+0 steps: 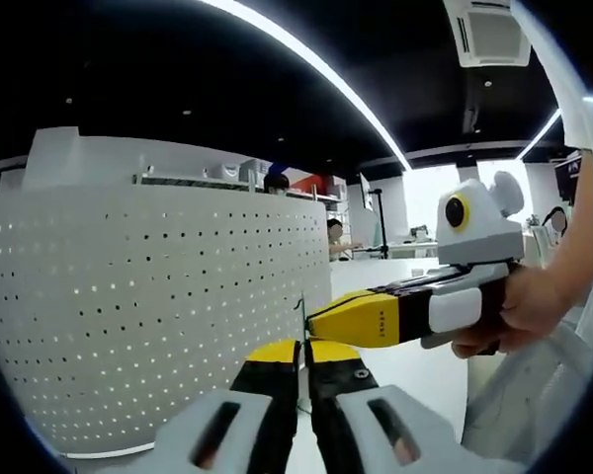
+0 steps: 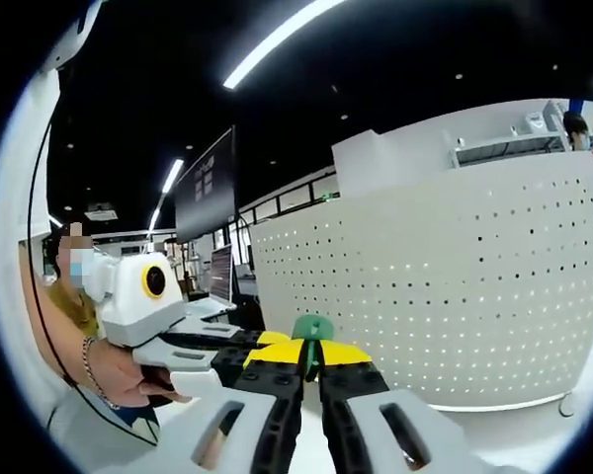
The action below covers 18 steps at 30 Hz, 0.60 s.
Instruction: Insert the hook assembly into the mounting plate slot until the hook locks in place.
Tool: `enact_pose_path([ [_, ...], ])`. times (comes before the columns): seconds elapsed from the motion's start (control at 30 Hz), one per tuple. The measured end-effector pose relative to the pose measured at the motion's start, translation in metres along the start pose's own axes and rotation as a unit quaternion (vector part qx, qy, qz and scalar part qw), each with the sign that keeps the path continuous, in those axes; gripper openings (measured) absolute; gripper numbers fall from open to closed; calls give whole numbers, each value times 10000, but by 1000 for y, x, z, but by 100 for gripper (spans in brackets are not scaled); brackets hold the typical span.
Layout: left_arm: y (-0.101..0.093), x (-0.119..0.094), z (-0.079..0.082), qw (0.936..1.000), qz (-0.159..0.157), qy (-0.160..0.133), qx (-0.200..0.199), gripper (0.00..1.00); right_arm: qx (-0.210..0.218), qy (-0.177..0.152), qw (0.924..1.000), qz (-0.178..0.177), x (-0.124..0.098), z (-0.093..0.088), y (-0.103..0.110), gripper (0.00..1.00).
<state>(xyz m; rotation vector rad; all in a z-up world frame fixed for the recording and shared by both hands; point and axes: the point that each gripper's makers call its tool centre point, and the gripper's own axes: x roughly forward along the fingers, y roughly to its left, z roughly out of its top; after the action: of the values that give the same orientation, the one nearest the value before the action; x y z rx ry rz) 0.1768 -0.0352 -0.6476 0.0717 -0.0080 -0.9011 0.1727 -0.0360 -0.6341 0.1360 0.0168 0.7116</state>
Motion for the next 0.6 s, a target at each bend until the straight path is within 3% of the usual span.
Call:
enact_pose_path([
  [0.1,1,0,-2,9999,9,54,111,1,-50,41,10000,16,1,-1,4,1],
  [0.17,1,-1,-2,10000,3,54,46,1,233,69,9997,17,1,-2,3,1],
  [0.27,0,0,-2,10000,-3,47,66,1,21,109,9999,-20,0,0,4,0],
  [0.6,-1,0,1,10000,-14,-23,-52,2,129,88,9999,-5,-1,1,3,0],
])
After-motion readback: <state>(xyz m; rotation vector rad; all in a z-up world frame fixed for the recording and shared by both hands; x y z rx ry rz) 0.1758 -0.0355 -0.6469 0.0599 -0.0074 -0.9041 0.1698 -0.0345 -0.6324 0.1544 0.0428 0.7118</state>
